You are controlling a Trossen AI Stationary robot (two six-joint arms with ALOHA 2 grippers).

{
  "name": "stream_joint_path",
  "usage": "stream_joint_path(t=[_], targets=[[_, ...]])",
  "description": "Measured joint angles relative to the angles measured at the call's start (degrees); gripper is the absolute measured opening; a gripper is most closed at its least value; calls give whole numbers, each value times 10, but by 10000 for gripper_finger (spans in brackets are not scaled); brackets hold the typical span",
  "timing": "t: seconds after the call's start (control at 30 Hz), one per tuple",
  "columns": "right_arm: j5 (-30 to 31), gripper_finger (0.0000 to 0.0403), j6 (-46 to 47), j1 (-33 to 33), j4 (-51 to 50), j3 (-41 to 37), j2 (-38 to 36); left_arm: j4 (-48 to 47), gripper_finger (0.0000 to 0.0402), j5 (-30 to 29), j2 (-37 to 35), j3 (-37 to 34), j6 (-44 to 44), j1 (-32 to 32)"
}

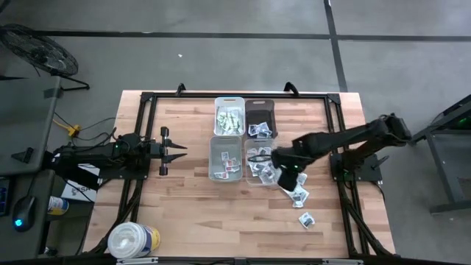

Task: Pick & Place First Aid Supplies
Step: Put the gray towelette pack into the transparent bin

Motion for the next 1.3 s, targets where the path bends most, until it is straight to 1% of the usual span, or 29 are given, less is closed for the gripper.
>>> stream_joint_path(t=[0.23,0.43,0.7,0.93,1.0,1.07,1.3], targets=[[-9,114,126,83,20,-111,-89,0,96,0,0,0,0,0],[-45,114,243,170,75,-190,-141,0,96,0,0,0,0,0],[-64,114,354,257,166,-243,-144,0,96,0,0,0,0,0],[-48,114,445,315,187,-246,-139,0,96,0,0,0,0,0],[-49,114,452,328,199,-246,-127,0,96,0,0,0,0,0],[-49,114,440,338,224,-246,-110,0,96,0,0,0,0,0],[-67,114,275,371,326,-244,-40,0,96,0,0,0,0,0]])
